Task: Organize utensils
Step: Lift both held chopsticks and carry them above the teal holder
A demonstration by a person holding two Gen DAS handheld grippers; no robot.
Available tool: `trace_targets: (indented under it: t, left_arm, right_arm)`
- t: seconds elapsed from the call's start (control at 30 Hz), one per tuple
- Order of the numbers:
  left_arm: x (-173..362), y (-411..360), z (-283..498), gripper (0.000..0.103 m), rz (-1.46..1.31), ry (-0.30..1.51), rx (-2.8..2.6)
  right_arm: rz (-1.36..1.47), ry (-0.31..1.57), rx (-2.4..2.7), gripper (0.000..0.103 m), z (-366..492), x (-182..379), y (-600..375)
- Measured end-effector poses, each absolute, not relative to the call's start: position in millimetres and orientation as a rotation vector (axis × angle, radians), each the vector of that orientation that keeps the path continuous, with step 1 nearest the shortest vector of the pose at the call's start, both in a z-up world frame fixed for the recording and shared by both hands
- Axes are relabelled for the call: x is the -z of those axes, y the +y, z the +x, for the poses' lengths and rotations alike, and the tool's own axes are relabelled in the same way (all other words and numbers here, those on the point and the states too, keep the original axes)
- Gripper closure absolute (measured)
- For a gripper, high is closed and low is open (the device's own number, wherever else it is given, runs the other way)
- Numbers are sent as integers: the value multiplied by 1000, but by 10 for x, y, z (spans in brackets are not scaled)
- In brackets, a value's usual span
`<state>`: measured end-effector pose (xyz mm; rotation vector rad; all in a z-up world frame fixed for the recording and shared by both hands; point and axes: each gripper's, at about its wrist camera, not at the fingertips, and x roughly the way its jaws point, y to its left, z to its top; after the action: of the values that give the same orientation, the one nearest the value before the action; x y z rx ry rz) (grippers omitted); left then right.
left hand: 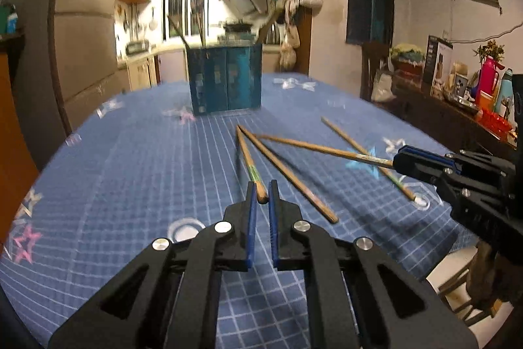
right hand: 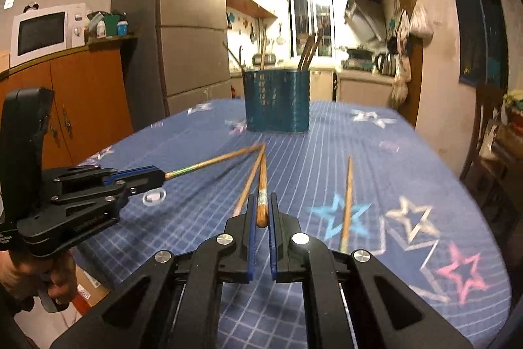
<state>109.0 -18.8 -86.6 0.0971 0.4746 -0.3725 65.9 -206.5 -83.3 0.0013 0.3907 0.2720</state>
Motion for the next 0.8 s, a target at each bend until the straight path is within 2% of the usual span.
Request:
trace_targets:
  t: [0.43,0.8]
  left_arm:
    - [389,-240,1238,98,122,313,331]
    - [83,-335,1511,98,111,222,324]
  right_arm:
    - [-77,263,-275,95,746,223,-2112]
    - [-66,242,-291,95,1054,-103,-2281]
